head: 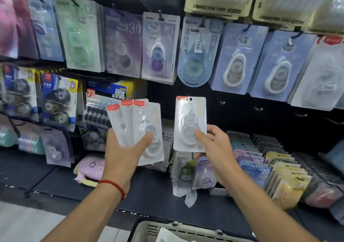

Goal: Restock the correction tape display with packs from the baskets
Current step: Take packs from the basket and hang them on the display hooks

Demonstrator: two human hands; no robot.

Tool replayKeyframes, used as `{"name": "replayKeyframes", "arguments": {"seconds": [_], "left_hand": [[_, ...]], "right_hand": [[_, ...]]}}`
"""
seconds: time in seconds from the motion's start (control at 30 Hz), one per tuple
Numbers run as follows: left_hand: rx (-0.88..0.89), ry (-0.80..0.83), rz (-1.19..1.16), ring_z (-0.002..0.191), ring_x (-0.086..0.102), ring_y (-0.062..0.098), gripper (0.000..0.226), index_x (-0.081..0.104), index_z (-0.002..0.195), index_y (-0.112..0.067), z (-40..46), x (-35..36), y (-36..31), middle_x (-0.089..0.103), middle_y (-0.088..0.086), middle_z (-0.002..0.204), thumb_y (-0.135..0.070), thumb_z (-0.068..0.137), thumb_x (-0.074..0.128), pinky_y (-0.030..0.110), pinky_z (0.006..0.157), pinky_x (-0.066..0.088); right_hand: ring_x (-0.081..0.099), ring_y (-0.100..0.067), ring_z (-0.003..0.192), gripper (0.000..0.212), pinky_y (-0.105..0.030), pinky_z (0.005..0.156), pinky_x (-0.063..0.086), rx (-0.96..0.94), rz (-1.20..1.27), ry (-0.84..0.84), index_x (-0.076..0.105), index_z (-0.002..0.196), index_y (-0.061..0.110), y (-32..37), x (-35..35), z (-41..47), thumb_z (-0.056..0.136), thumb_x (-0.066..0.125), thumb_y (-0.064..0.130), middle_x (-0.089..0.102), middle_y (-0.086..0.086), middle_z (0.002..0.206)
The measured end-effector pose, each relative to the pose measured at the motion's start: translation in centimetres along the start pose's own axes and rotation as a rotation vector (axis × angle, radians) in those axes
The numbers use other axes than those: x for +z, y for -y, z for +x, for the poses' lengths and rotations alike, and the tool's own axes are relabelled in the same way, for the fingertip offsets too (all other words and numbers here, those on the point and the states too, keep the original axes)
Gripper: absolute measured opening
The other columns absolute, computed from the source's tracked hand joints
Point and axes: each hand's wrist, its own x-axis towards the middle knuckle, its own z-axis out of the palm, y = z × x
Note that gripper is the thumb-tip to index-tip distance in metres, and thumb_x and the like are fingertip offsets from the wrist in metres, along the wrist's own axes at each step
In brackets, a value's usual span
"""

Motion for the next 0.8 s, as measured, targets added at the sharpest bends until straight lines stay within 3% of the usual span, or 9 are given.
{"name": "replayKeyframes", "arguments": {"seconds": [0.13, 0.23, 0.43, 0.5, 0.57, 0.63, 0.67, 0.73, 0.8], "left_hand": [[-0.008, -0.032, -0.026, 0.105, 0.074, 0.004, 0.077, 0.059, 0.123, -0.038, -0.1, 0.2, -0.2, 0.075, -0.017, 0.115, -0.051, 0.056, 0.094, 0.034, 0.090, 0.058], [-0.011, -0.018, -0.017, 0.105, 0.074, 0.005, 0.073, 0.060, 0.126, -0.036, -0.3, 0.6, -0.4, 0.076, -0.015, 0.116, -0.043, 0.064, 0.096, 0.031, 0.088, 0.058], [-0.007, -0.021, -0.004, 0.104, 0.074, 0.006, 0.065, 0.059, 0.129, -0.030, -0.6, 1.1, -0.3, 0.076, -0.012, 0.116, -0.028, 0.074, 0.094, 0.030, 0.087, 0.058], [-0.004, -0.015, -0.008, 0.104, 0.074, 0.004, 0.067, 0.059, 0.129, -0.031, -0.6, 1.2, -0.3, 0.076, -0.014, 0.115, -0.032, 0.071, 0.094, 0.026, 0.085, 0.059], [-0.003, 0.010, -0.003, 0.104, 0.074, 0.004, 0.073, 0.059, 0.129, -0.033, -0.7, 1.5, -0.3, 0.076, -0.015, 0.116, -0.038, 0.067, 0.097, 0.021, 0.081, 0.060], [-0.014, 0.046, -0.002, 0.108, 0.074, 0.009, 0.078, 0.060, 0.130, -0.031, -0.9, 1.8, 0.0, 0.076, -0.012, 0.119, -0.040, 0.064, 0.101, 0.026, 0.084, 0.062], [-0.033, 0.064, -0.015, 0.112, 0.074, 0.013, 0.080, 0.060, 0.132, -0.030, -0.9, 1.9, 0.2, 0.076, -0.008, 0.122, -0.041, 0.063, 0.099, 0.033, 0.089, 0.062], [-0.088, 0.108, -0.054, 0.117, 0.073, 0.021, 0.084, 0.060, 0.135, -0.027, -1.0, 2.4, 0.5, 0.076, -0.002, 0.126, -0.041, 0.061, 0.096, 0.049, 0.098, 0.059], [-0.123, 0.167, -0.068, 0.119, 0.072, 0.025, 0.085, 0.059, 0.137, -0.026, -1.2, 2.8, 0.9, 0.075, 0.001, 0.128, -0.041, 0.062, 0.096, 0.056, 0.103, 0.056]], "right_hand": [[0.067, -0.039, 0.065, 0.018, -0.042, 0.055, 0.057, -0.064, -0.022, -0.025, 0.066, 0.114, 0.022, 0.0, 0.1, 0.4, 0.099, 0.072, 0.029, 0.081, 0.001, 0.100], [0.065, -0.028, 0.052, 0.023, -0.059, 0.062, 0.057, -0.097, -0.067, -0.036, 0.065, 0.114, 0.021, 0.6, 0.2, 0.7, 0.098, 0.073, 0.035, 0.080, -0.003, 0.096], [0.063, -0.018, 0.044, 0.019, -0.044, 0.056, 0.057, -0.128, -0.116, -0.070, 0.064, 0.108, 0.024, 0.4, 0.3, 0.5, 0.096, 0.073, 0.036, 0.080, 0.006, 0.089], [0.071, -0.019, 0.052, 0.023, -0.048, 0.064, 0.061, -0.106, -0.118, -0.055, 0.064, 0.112, 0.024, 0.0, 0.2, 0.9, 0.098, 0.072, 0.041, 0.080, 0.006, 0.095], [0.078, -0.023, 0.081, 0.045, -0.050, 0.081, 0.064, -0.016, -0.280, -0.013, 0.058, 0.129, 0.020, -0.2, -0.2, 1.6, 0.099, 0.065, 0.053, 0.075, 0.001, 0.115], [0.069, -0.024, 0.116, 0.065, -0.040, 0.093, 0.055, 0.029, -0.608, -0.011, 0.047, 0.148, 0.019, -0.6, -0.5, 1.8, 0.100, 0.056, 0.062, 0.064, -0.002, 0.138], [0.064, -0.020, 0.122, 0.062, -0.038, 0.096, 0.053, 0.011, -0.637, 0.000, 0.048, 0.148, 0.022, -0.9, -0.6, 1.5, 0.100, 0.055, 0.061, 0.062, 0.001, 0.142], [0.065, -0.007, 0.114, 0.040, -0.039, 0.097, 0.057, -0.042, -0.464, 0.083, 0.062, 0.130, 0.033, -1.3, -0.7, 0.5, 0.099, 0.058, 0.058, 0.068, 0.010, 0.130], [0.069, -0.005, 0.104, 0.033, -0.039, 0.094, 0.060, -0.043, -0.339, 0.236, 0.068, 0.118, 0.039, -1.5, -0.4, -0.5, 0.094, 0.063, 0.061, 0.073, 0.013, 0.114]]}}
